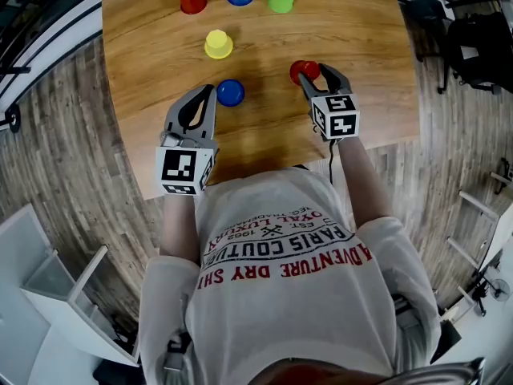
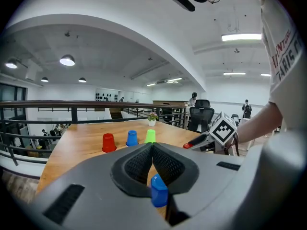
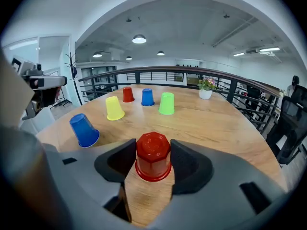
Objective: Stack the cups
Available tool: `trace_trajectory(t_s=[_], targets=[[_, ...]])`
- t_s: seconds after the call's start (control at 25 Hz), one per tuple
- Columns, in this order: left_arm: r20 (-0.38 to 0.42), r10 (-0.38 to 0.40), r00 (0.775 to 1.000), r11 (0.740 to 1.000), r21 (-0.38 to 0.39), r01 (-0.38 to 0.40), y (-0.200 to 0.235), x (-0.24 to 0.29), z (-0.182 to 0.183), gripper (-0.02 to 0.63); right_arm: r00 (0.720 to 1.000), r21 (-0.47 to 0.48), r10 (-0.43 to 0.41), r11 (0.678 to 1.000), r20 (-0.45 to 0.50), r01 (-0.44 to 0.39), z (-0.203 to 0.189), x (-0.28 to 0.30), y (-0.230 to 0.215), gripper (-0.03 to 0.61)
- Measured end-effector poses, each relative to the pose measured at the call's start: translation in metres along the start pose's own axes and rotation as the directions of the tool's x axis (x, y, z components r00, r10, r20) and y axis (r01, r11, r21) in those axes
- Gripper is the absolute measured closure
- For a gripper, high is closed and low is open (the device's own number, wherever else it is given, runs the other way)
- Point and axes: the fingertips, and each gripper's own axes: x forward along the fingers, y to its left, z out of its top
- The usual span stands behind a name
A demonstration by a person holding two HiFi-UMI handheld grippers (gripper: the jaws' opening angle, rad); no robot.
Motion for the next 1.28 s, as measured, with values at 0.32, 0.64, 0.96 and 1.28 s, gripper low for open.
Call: trace_trajectory(t_s=[0.32, 0.64, 0.96, 1.28], targets=[[0.032, 0.001, 0.999, 1.0, -0.001, -0.001, 0.005, -0.008, 0.004, 0.597, 0.997, -0.057, 0.066, 0.996, 0.036, -0.063, 0.019, -0.009, 0.038, 0.341], [0.04, 0.035, 0.999, 0.999, -0.017, -0.035, 0.012, -0.026, 0.0, 0.597, 0.982, -0.146, 0.188, 0.972, 0.023, -0.183, 0.024, -0.002, 0.102, 0.341], [0.034, 0.068, 0.997, 0.997, -0.045, -0.067, 0.017, -0.041, -0.011, 0.597, 0.975, -0.176, 0.22, 0.96, -0.015, -0.219, 0.013, 0.01, 0.126, 0.341], [0.026, 0.089, 0.996, 0.994, -0.061, -0.087, 0.018, -0.049, -0.014, 0.597, 0.973, -0.161, 0.232, 0.96, -0.001, -0.229, 0.014, 0.01, 0.141, 0.339]])
